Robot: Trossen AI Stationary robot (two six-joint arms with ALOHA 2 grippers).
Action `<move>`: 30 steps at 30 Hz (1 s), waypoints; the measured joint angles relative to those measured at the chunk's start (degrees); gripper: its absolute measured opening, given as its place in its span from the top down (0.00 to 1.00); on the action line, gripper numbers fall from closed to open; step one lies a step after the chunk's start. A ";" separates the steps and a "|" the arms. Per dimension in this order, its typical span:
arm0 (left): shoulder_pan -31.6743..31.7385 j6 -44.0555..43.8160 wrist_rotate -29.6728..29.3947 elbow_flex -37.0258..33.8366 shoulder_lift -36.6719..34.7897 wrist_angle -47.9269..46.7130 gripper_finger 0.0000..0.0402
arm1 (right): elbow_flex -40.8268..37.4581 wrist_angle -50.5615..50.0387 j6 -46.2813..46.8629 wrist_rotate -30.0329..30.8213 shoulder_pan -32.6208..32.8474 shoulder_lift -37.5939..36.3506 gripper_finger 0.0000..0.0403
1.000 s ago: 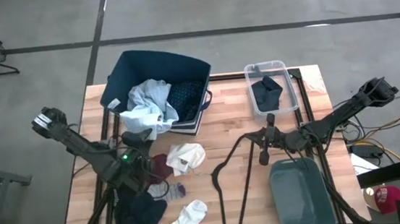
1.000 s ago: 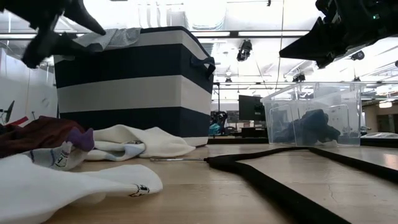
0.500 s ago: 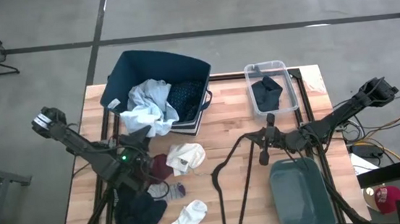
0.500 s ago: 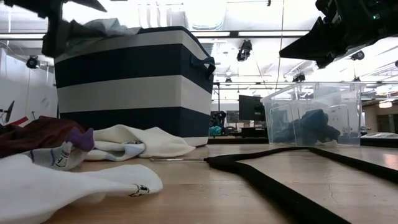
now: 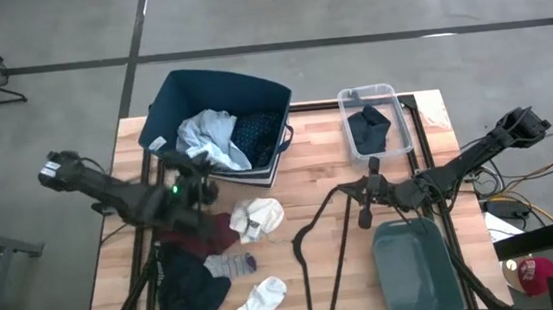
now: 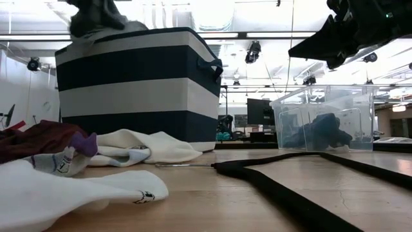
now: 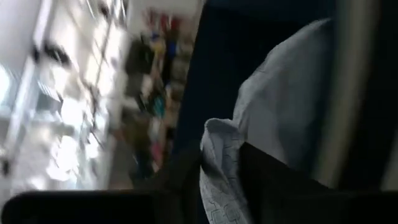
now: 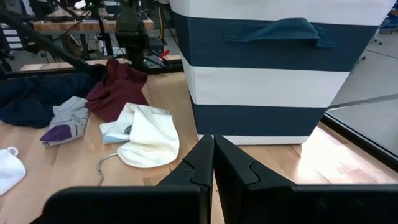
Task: Pick & Place Cloths
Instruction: Put the white polo shirt into the blue bin, then put the black boxer into the transparent bin
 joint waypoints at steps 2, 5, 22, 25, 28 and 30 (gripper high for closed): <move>5.20 -2.86 2.25 2.00 -0.32 -0.12 0.78 | 0.00 0.04 0.00 0.00 0.00 0.00 0.98; 13.30 -2.37 9.97 5.88 -0.38 -0.25 0.84 | 0.00 0.04 0.00 -0.01 0.00 0.00 0.98; 31.02 8.90 11.80 22.31 -0.49 1.32 0.91 | 0.00 0.04 -0.44 0.00 -0.01 0.00 0.98; 31.04 8.91 13.10 22.90 -0.51 1.33 0.91 | 0.00 0.04 -0.44 0.00 0.00 0.00 0.98; 31.00 9.10 17.02 22.84 -0.47 1.20 0.91 | 0.00 0.04 -0.44 0.00 -0.02 0.00 0.98; 31.19 11.44 16.37 22.29 -0.47 1.54 0.91 | 0.00 0.06 -0.46 0.00 0.00 0.00 0.98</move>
